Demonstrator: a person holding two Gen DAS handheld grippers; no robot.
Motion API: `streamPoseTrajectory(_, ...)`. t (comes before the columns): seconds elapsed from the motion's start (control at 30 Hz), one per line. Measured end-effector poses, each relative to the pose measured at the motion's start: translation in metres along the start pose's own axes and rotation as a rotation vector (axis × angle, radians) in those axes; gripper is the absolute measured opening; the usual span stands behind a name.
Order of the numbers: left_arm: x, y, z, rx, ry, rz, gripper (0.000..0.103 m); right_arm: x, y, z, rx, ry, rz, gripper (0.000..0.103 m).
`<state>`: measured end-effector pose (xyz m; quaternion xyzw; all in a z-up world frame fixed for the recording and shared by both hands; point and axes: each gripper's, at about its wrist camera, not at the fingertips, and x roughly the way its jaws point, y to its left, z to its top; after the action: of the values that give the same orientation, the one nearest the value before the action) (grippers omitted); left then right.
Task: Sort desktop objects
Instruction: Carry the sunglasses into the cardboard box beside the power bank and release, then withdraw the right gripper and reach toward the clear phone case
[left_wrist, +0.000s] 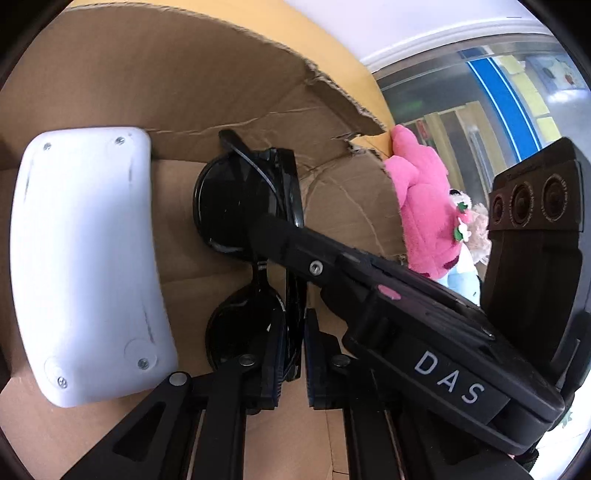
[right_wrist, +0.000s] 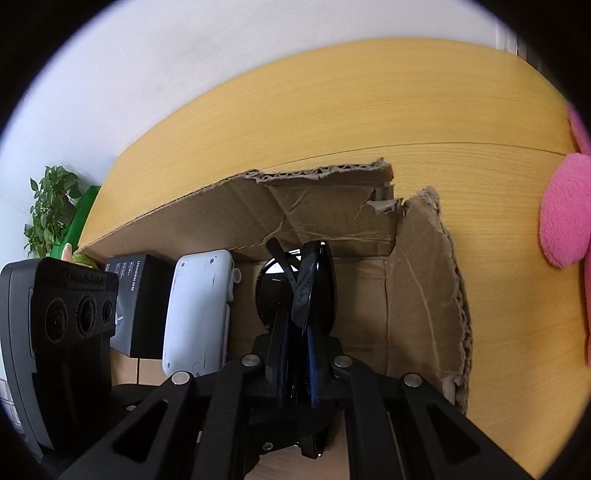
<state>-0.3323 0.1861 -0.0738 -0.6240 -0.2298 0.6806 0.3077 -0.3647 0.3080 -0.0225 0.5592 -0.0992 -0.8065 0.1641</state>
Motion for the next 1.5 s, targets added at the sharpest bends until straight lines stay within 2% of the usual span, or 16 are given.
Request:
streamPoseTrajectory(0.03, -0.001, -0.001, -0.001, -0.006, 0.008, 0.012, 0.012, 0.001, 0.002, -0.001, -0.007, -0.002, -0.007, 0.008)
streamPoseTrajectory(0.1, -0.007, -0.002, -0.003, -0.014, 0.0, 0.052, 0.026, -0.001, 0.007, 0.001, -0.017, -0.005, -0.008, 0.008)
streamPoseTrajectory(0.13, -0.014, -0.005, -0.006, -0.007, -0.015, 0.062, 0.029, -0.002, 0.009, 0.0, -0.023, -0.006, -0.004, 0.01)
streamPoseTrajectory(0.2, -0.03, -0.014, -0.013, 0.023, -0.043, 0.056, 0.03, -0.012, 0.016, -0.002, -0.045, -0.017, -0.009, 0.024)
streamPoseTrajectory(0.27, -0.056, -0.027, -0.026, 0.065, -0.091, 0.063, 0.034, -0.031, 0.024, -0.005, -0.069, -0.06, -0.023, 0.046)
streamPoseTrajectory(0.33, -0.085, -0.041, -0.041, 0.114, -0.159, 0.107, 0.04, -0.059, 0.029, -0.006, -0.065, -0.121, -0.029, 0.055)
streamPoseTrajectory(0.43, -0.144, -0.063, -0.075, 0.196, -0.314, 0.161, 0.048, -0.116, 0.033, -0.025, -0.026, -0.237, -0.005, 0.062)
streamPoseTrajectory(0.5, -0.186, -0.076, -0.106, 0.25, -0.441, 0.206, 0.064, -0.153, 0.038, -0.049, -0.02, -0.329, -0.007, 0.07)
streamPoseTrajectory(0.53, -0.208, -0.079, -0.122, 0.279, -0.518, 0.245, 0.068, -0.169, 0.045, -0.059, -0.022, -0.374, -0.02, 0.078)
streamPoseTrajectory(0.6, -0.244, -0.085, -0.165, 0.339, -0.68, 0.36, 0.087, -0.195, 0.068, -0.101, -0.041, -0.474, -0.061, 0.081)
streamPoseTrajectory(0.63, -0.258, -0.089, -0.188, 0.365, -0.764, 0.432, 0.091, -0.204, 0.075, -0.124, -0.059, -0.506, -0.077, 0.081)
streamPoseTrajectory(0.67, -0.27, -0.091, -0.215, 0.387, -0.849, 0.508, 0.102, -0.211, 0.081, -0.149, -0.079, -0.527, -0.085, 0.082)
streamPoseTrajectory(0.77, -0.284, -0.093, -0.273, 0.418, -0.978, 0.627, 0.103, -0.21, 0.108, -0.198, -0.109, -0.556, -0.093, 0.082)
streamPoseTrajectory(1.03, -0.282, -0.088, -0.366, 0.427, -1.001, 0.679, 0.103, -0.211, 0.147, -0.291, -0.185, -0.606, -0.147, 0.082)
streamPoseTrajectory(1.2, -0.273, -0.077, -0.391, 0.421, -0.974, 0.665, 0.103, -0.218, 0.149, -0.318, -0.195, -0.62, -0.193, 0.082)
streamPoseTrajectory(1.5, -0.267, -0.068, -0.399, 0.429, -0.933, 0.658, 0.103, -0.222, 0.143, -0.329, -0.197, -0.627, -0.208, 0.082)
